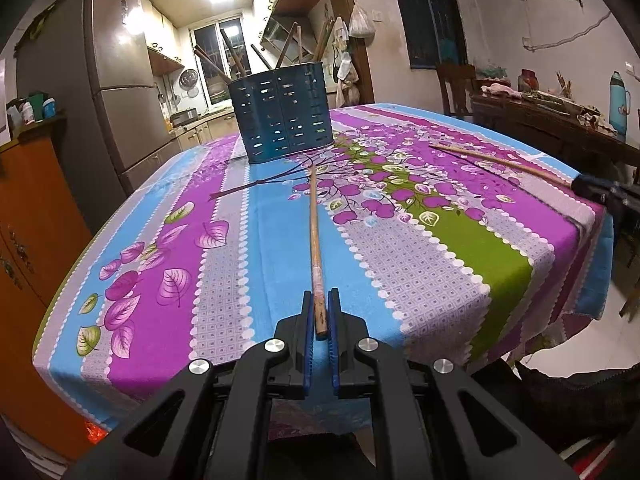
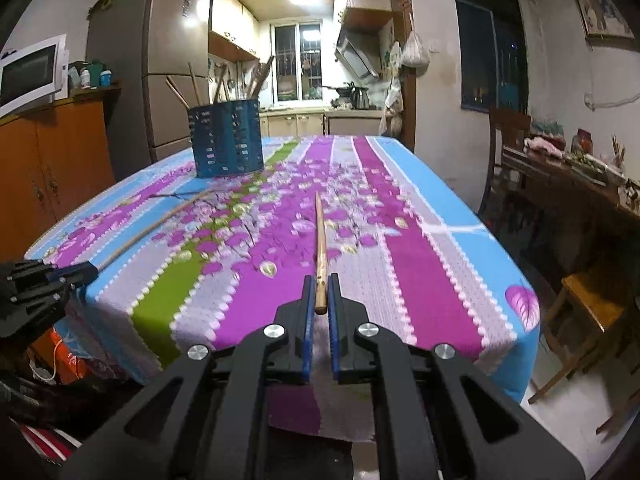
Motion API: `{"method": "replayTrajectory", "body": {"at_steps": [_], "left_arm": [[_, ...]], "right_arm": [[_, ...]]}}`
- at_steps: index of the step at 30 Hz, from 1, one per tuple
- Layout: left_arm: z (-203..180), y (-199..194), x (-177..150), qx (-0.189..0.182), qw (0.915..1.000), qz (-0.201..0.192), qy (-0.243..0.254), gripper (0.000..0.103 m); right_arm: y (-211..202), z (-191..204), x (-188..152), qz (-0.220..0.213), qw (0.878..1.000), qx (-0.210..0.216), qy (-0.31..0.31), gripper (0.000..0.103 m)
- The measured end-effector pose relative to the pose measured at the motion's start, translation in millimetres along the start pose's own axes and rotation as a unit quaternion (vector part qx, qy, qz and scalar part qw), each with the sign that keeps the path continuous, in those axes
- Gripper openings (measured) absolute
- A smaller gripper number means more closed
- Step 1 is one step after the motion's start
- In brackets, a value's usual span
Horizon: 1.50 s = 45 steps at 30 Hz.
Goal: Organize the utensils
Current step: 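Lift the left tool's chopstick over the blue holder while the right tool carries its chopstick there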
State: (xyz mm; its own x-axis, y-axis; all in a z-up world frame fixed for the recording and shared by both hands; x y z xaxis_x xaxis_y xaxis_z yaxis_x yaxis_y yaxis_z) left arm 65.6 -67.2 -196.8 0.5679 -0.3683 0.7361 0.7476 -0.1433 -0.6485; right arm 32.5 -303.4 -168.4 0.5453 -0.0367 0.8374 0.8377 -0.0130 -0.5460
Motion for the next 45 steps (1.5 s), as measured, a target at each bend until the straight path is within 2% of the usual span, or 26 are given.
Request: {"method": "replayTrajectory", "body": {"at_steps": [5, 14, 23, 33, 41, 45], "left_arm": [[7, -1, -1, 0.003, 1.0000, 0.006, -0.003, 0.007], [23, -15, 0, 0.012, 0.9999, -0.007, -0.005, 0.007], [55, -48, 17, 0.027, 0.9987, -0.040, -0.013, 0.007], [87, -78, 60, -0.003, 0.9970, -0.068, -0.037, 0.007], [105, -99, 111, 0.003, 0.9933, -0.110, -0.035, 0.007], [110, -102, 134, -0.001, 0.9926, -0.117, -0.032, 0.007]], "right_arm": [[-9, 6, 14, -0.020, 1.000, 0.003, -0.005, 0.005], [-28, 23, 27, -0.043, 0.999, 0.007, -0.013, 0.005], [-53, 49, 54, -0.086, 0.995, 0.018, -0.040, 0.005], [-67, 66, 111, -0.145, 0.986, 0.031, -0.070, 0.005], [-59, 74, 156, -0.157, 0.983, 0.061, -0.077, 0.005], [-52, 79, 177, -0.154, 0.982, 0.071, -0.080, 0.005]]}}
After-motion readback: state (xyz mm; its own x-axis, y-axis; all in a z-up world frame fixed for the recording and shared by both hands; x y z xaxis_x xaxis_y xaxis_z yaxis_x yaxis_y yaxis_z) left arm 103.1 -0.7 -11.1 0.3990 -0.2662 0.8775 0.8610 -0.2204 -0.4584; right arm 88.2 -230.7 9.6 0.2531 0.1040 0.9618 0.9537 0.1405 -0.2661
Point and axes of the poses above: each gripper's, at about its wrist camera, not at the fingertips, and y roughly the way its jaws point, z to its left, x to its top, the point moved 7 cm from there along y, roughly the way its jaws point, and after that the axes turned 7 degrees about z, right-handed, at the moved point
